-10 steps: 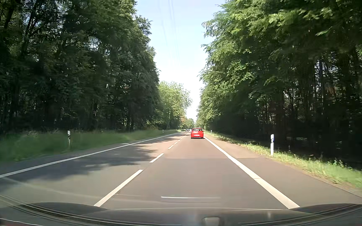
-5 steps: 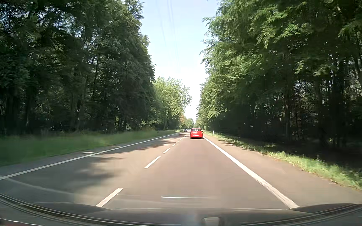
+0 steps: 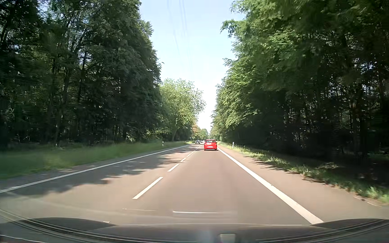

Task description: Follow the waypoints while adhering to traffic rules and regulations

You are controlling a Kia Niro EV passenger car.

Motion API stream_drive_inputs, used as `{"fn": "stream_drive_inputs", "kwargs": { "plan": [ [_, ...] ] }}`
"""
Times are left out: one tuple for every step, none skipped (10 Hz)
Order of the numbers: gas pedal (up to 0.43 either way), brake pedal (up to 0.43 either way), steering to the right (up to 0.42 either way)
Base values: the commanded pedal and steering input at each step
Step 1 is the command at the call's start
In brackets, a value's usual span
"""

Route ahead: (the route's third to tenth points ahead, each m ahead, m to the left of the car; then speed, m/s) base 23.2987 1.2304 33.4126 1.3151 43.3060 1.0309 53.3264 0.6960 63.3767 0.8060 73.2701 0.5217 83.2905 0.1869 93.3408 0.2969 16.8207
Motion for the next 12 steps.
{"fn": "stream_drive_inputs", "kwargs": {
  "plan": [
    [0.067,0.03,0.003],
    [0.067,0.03,0.003],
    [0.067,0.03,0.003],
    [0.067,0.03,0.003],
    [0.067,0.03,0.003],
    [0.067,0.03,0.003],
    [0.067,0.03,0.003],
    [0.079,0.03,0.003],
    [0.087,0.03,0.002],
    [0.098,0.03,0.002],
    [0.11,0.03,0.002],
    [0.11,0.03,0.002]
  ]
}}
